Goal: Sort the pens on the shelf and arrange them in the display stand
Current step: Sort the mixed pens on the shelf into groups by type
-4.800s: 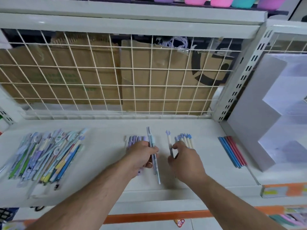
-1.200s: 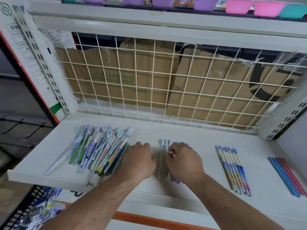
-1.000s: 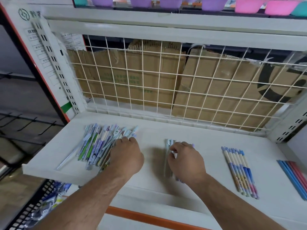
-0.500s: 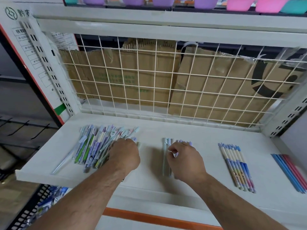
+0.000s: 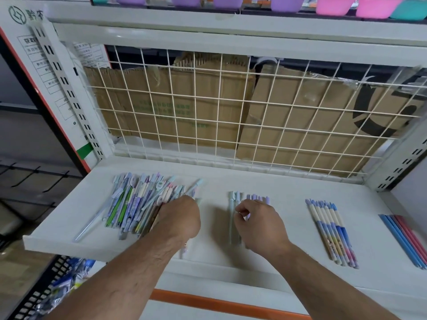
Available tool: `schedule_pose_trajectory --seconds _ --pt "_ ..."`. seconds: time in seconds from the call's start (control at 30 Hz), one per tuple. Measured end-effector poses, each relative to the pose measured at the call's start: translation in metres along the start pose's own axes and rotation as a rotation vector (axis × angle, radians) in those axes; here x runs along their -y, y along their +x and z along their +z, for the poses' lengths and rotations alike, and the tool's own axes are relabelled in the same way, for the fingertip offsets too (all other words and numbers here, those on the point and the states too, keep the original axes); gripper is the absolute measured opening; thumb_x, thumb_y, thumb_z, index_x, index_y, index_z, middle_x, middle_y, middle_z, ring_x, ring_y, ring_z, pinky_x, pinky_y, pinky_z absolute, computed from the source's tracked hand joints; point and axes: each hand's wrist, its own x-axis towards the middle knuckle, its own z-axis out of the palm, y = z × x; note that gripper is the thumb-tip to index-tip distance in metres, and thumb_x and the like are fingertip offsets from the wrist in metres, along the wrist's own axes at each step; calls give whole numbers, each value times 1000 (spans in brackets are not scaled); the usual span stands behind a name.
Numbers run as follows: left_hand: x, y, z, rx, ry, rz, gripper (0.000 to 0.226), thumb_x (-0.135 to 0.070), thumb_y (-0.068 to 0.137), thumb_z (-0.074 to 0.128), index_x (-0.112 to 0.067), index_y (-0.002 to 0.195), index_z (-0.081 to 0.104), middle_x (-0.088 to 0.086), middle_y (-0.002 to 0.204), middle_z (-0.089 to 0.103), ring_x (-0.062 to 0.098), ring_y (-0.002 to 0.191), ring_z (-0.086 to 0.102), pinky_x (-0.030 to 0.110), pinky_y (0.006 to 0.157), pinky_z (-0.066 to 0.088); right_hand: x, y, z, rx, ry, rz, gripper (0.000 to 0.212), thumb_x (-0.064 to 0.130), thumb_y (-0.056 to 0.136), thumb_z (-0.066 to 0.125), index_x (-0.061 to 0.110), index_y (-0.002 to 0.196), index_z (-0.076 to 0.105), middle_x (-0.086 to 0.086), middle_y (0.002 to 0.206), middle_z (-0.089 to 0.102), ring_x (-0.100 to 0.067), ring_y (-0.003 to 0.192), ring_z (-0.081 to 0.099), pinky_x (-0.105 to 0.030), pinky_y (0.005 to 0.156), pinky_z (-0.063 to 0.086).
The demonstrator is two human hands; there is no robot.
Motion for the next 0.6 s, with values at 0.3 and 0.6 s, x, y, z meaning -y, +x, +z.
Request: schedule_pose_trajectory --seconds 0.3,0.6 --pt "-3 1 1 70 131 24 40 -10 91 55 -9 131 50 5 131 59 23 120 58 33 93 48 -1 -6 -12 8 -44 33 15 20 93 54 26 84 63 6 87 68 -22 116 62 -22 95 45" --pt "-8 -2 -10 149 -74 29 22 -7 92 47 -8 111 59 6 107 66 24 100 64 30 76 46 1 -9 -22 0 -15 29 17 20 94 51 21 84 65 0 81 69 -25 95 68 -23 84 50"
